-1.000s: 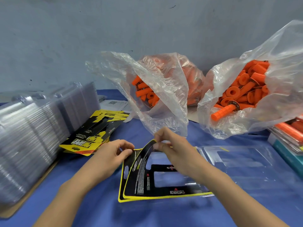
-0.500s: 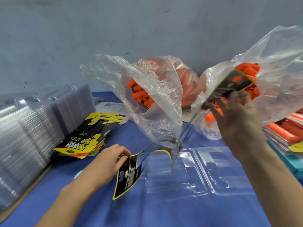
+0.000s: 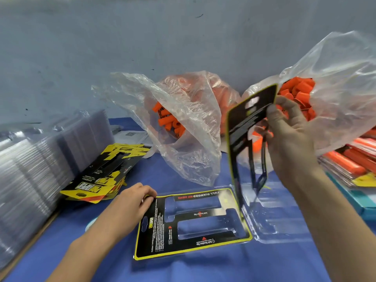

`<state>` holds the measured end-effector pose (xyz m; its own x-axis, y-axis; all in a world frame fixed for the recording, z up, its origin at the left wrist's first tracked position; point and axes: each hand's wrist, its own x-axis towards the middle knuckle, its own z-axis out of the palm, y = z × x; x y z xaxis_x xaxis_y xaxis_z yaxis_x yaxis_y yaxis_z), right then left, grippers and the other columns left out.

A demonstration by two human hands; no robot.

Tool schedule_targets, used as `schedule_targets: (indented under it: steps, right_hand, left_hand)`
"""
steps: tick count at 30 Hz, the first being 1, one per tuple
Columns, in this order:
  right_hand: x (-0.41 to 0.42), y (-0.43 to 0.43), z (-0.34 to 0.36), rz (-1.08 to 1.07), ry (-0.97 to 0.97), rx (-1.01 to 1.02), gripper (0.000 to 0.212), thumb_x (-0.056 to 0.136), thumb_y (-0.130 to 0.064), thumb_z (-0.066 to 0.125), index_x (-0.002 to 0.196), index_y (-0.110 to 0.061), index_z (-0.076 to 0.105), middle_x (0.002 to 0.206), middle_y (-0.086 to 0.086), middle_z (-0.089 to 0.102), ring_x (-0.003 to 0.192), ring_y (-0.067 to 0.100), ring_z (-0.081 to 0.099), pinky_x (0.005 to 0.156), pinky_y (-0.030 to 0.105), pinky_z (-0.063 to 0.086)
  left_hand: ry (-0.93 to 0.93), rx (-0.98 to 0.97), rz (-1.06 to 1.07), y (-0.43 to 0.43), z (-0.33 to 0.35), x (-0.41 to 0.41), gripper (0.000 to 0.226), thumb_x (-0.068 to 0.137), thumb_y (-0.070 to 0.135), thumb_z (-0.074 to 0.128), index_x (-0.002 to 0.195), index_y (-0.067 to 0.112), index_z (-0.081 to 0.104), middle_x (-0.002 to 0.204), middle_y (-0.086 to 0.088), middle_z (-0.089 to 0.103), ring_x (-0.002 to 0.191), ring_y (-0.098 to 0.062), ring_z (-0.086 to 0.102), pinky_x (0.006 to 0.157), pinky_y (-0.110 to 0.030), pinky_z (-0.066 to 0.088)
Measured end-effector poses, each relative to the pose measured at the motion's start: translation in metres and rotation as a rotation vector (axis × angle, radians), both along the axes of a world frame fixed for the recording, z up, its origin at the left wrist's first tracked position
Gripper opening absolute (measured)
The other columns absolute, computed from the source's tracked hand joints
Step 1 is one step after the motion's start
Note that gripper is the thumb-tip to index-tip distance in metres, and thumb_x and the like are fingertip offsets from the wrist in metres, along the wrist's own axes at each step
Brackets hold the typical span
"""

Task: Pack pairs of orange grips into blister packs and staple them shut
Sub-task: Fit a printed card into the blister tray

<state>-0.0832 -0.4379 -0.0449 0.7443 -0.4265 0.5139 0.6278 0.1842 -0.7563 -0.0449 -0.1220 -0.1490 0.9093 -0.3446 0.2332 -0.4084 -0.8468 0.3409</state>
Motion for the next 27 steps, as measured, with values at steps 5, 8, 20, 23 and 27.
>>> schedule_targets:
  steps: [5, 8, 20, 23, 27]
  right_hand:
    - [0.0, 0.023, -0.002, -0.002, -0.02, -0.231, 0.011, 0.099, -0.011, 0.055, 0.104, -0.02, 0.057, 0.075, -0.01, 0.063, 0.07, 0.005, 0.06, 0.07, 0.018, 0.049]
    - [0.0, 0.044, 0.001, -0.039, -0.04, -0.399, 0.014, 0.099, -0.01, 0.057, 0.102, -0.024, 0.057, 0.076, -0.008, 0.062, 0.077, 0.012, 0.06, 0.076, 0.026, 0.048]
    - [-0.006, 0.062, -0.007, -0.356, -0.124, -0.814, 0.039, 0.103, -0.021, 0.048, 0.141, -0.027, 0.044, 0.131, -0.008, 0.056, 0.127, 0.011, 0.05, 0.106, 0.037, 0.041]
    - [-0.009, 0.053, -0.031, -0.395, 0.005, -0.835, 0.037, 0.101, -0.016, 0.045, 0.136, -0.026, 0.05, 0.123, -0.008, 0.059, 0.116, 0.013, 0.055, 0.1, 0.036, 0.043]
    - [-0.014, 0.053, -0.073, -0.291, 0.252, -1.226, 0.035, 0.099, -0.017, 0.049, 0.133, -0.026, 0.055, 0.122, -0.006, 0.059, 0.114, 0.02, 0.052, 0.098, 0.041, 0.041]
  left_hand:
    - [-0.129, -0.132, 0.067, -0.003, 0.012, -0.004, 0.029, 0.096, 0.05, 0.047, 0.106, 0.034, 0.069, 0.117, 0.011, 0.055, 0.11, -0.009, 0.055, 0.093, -0.036, 0.047]
    - [0.038, -0.786, -0.054, -0.016, 0.043, -0.021, 0.06, 0.089, 0.076, 0.031, 0.108, 0.035, 0.07, 0.109, 0.015, 0.067, 0.092, -0.009, 0.06, 0.084, -0.043, 0.047]
    - [-0.264, -0.823, 0.203, 0.043, 0.063, 0.0, 0.017, 0.097, 0.042, 0.054, 0.09, 0.035, 0.068, 0.053, 0.01, 0.06, 0.044, -0.002, 0.049, 0.046, -0.016, 0.043]
    - [-0.22, -0.901, 0.589, 0.105, 0.038, 0.02, 0.027, 0.098, 0.038, 0.047, 0.086, 0.021, 0.066, 0.054, -0.006, 0.055, 0.045, -0.014, 0.053, 0.051, -0.026, 0.04]
    - [-0.035, -0.882, 0.835, 0.128, 0.006, 0.029, 0.028, 0.095, 0.025, 0.045, 0.09, 0.005, 0.064, 0.054, -0.011, 0.061, 0.041, -0.021, 0.052, 0.05, -0.023, 0.044]
